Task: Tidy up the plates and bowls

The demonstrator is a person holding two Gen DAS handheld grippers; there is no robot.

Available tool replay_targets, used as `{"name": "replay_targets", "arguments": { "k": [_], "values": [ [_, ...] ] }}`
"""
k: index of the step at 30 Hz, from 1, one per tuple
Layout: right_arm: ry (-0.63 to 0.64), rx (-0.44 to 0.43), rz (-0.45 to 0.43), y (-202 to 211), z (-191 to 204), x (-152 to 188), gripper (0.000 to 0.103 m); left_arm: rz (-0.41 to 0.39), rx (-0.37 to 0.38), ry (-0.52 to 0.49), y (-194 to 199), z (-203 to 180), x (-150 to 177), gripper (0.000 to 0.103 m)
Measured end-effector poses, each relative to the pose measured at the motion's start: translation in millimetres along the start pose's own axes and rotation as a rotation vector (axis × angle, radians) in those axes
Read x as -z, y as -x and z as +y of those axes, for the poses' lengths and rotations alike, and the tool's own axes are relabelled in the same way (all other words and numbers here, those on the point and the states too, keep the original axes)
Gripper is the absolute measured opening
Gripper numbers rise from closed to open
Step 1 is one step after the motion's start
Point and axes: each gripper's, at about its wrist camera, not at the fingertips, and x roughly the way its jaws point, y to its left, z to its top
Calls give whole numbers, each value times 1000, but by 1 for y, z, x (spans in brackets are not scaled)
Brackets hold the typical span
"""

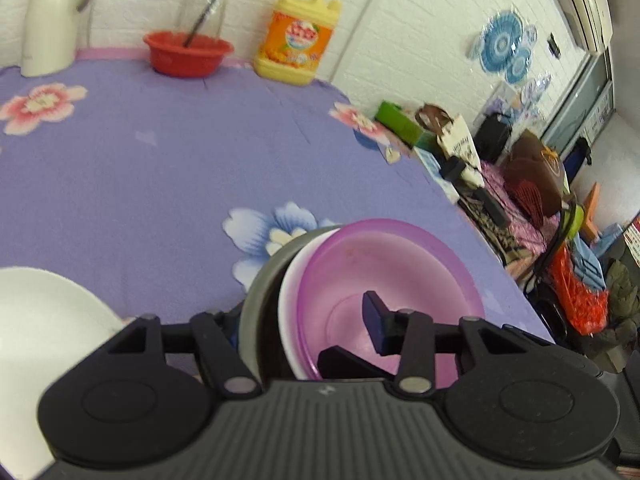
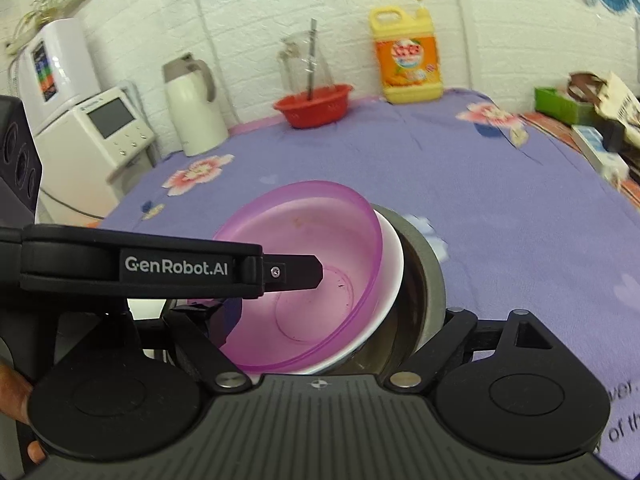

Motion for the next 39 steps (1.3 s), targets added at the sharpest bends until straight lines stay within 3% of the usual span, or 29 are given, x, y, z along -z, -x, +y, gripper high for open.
{"name": "replay_targets", "arguments": {
  "k": [7, 11, 14, 21, 27, 29, 31, 33, 39],
  "values": [
    [93, -175, -8, -21, 64, -12, 103, -126, -164, 61, 70, 50, 0, 42],
    [129, -272, 38, -40, 103, -7, 103, -140, -250, 124, 98, 88, 13, 42],
    [152, -301, 80, -51, 125, 1, 103, -136, -275, 174, 106, 111, 25, 42],
    [187, -277, 131, -62, 139, 9, 103, -119, -241, 226, 103, 137, 39, 41],
    [200, -260, 143, -69, 141, 12, 103, -137, -227, 191, 102, 136, 44, 42],
    [202, -262, 144, -70, 140, 12, 103, -143, -222, 183, 103, 135, 44, 49],
    [223, -244, 128, -68, 142, 12, 103, -169, -243, 153, 105, 131, 44, 63],
    [234, -236, 110, -65, 143, 12, 103, -186, -271, 120, 106, 125, 43, 68],
    [194, -236, 106, -65, 136, 10, 103, -208, -295, 141, 111, 127, 37, 72]
  ]
}}
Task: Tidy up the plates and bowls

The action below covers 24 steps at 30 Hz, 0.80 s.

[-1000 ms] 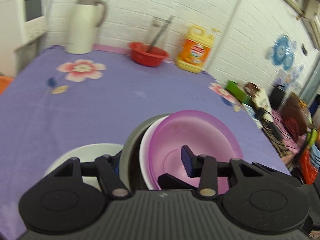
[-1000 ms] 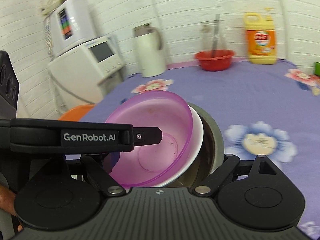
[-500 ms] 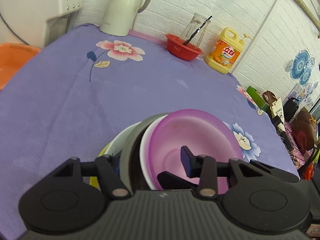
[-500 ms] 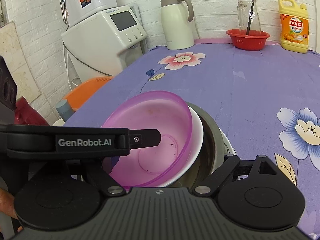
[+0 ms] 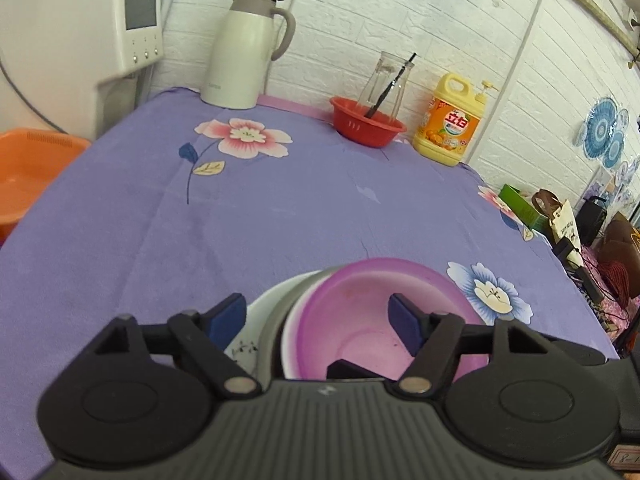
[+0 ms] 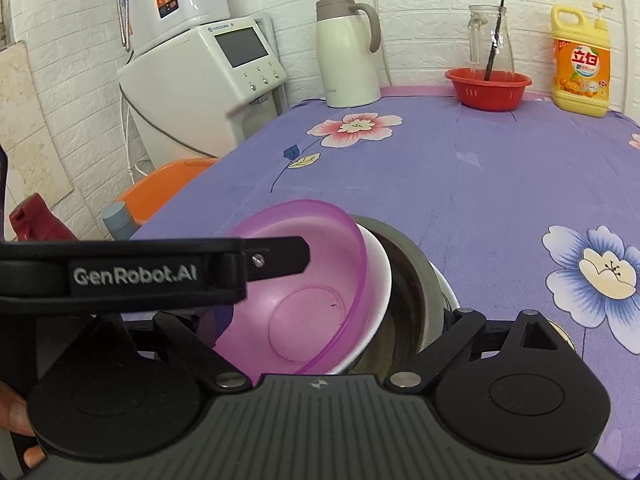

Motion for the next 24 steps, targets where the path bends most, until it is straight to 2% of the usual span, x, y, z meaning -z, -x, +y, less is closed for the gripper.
{"name": "replay_targets", "arguments": {
  "k": [9, 16, 20, 24],
  "values": [
    [44, 10, 15, -8, 9, -1, 103, -15, -16, 35, 3, 3, -3, 74],
    [59, 51, -36, -12, 14, -2, 103, -27, -39, 49, 8, 6, -2, 74],
    [22, 60, -118, -8, 10, -4, 103, -43, -48, 66, 13, 12, -3, 74],
    [39, 66, -104, -12, 14, -7, 103, -52, -52, 74, 16, 16, -5, 74]
  ]
}}
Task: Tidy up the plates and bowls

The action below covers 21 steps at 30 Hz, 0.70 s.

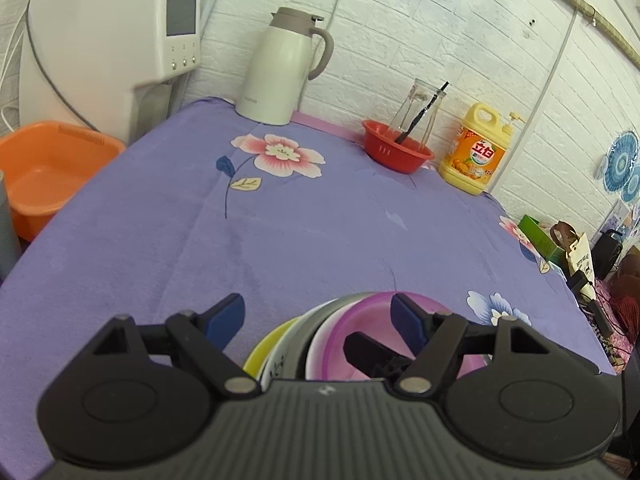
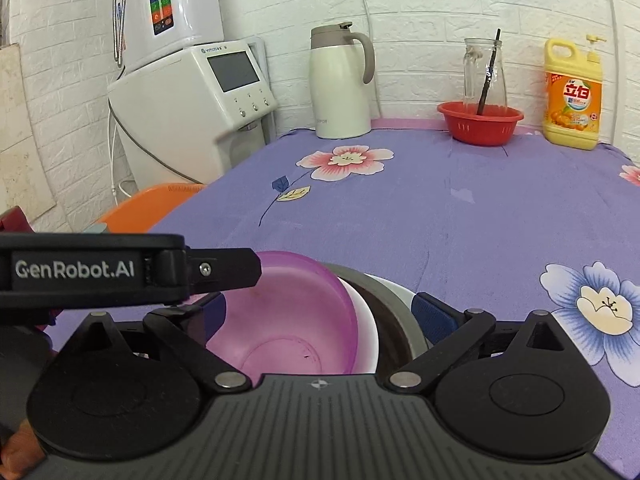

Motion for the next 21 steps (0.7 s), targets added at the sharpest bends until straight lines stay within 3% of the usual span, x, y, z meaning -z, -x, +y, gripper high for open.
{"name": "replay_targets", "arguments": {
  "k": [7, 14, 18, 21],
  "values": [
    [-23, 22, -28, 13, -9, -3, 103, -30, 1, 7, 10, -2, -2, 74],
    [-18, 74, -98, 40, -23, -7, 103, -174, -49, -78, 45, -36, -1, 74],
    [-91, 194, -168, 55, -42, 1, 103, -340, -63, -16, 66, -52, 3, 75],
    [-149, 296, -94, 68, -55, 9, 103, -344, -109, -54, 74, -65, 11, 75]
  ]
}}
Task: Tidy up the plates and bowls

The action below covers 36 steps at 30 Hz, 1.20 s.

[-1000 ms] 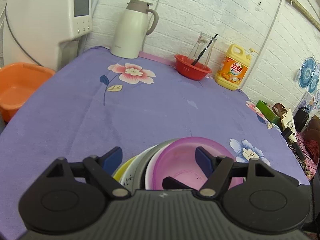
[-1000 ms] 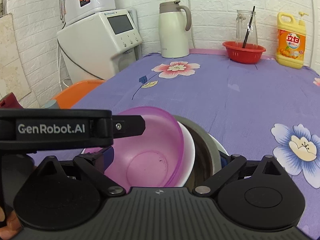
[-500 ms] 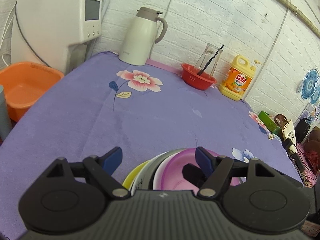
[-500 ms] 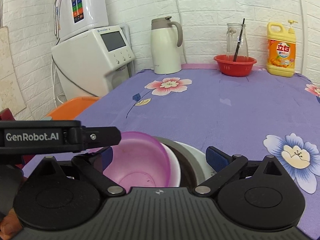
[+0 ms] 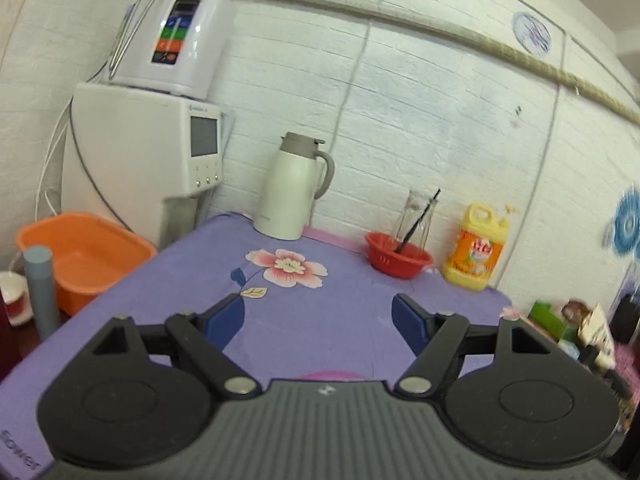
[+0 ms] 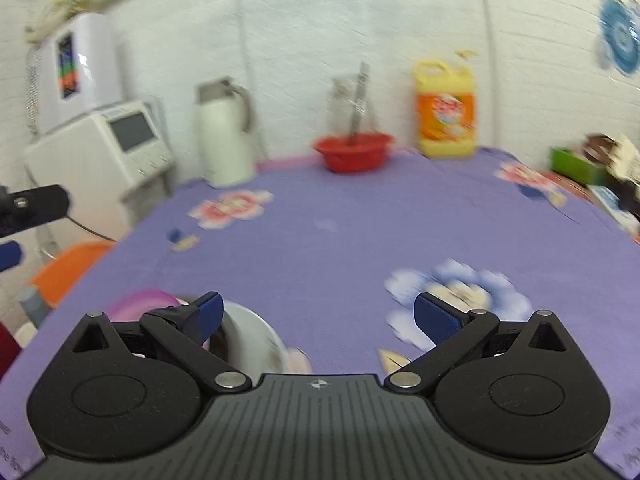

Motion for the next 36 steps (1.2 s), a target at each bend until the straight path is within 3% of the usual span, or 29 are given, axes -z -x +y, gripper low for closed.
{"name": "replay_targets", "arguments": {
  "k": [6, 18, 23, 30, 36],
  "values": [
    [-49, 15, -34, 44, -25, 26, 103, 69, 41, -18, 23, -7, 21, 75],
    [9, 38, -54, 106, -18, 78, 103, 150, 28, -136, 87, -15, 82, 75],
    [1, 79, -113, 135, -26, 85, 103, 110, 2, -187, 119, -19, 92, 75],
    [-21, 16, -169, 166, -32, 91, 103, 149, 26, -209, 114, -28, 101, 75],
    [-20, 19, -180, 176, -35, 99, 103, 147, 25, -241, 117, -37, 105, 75]
  ]
}}
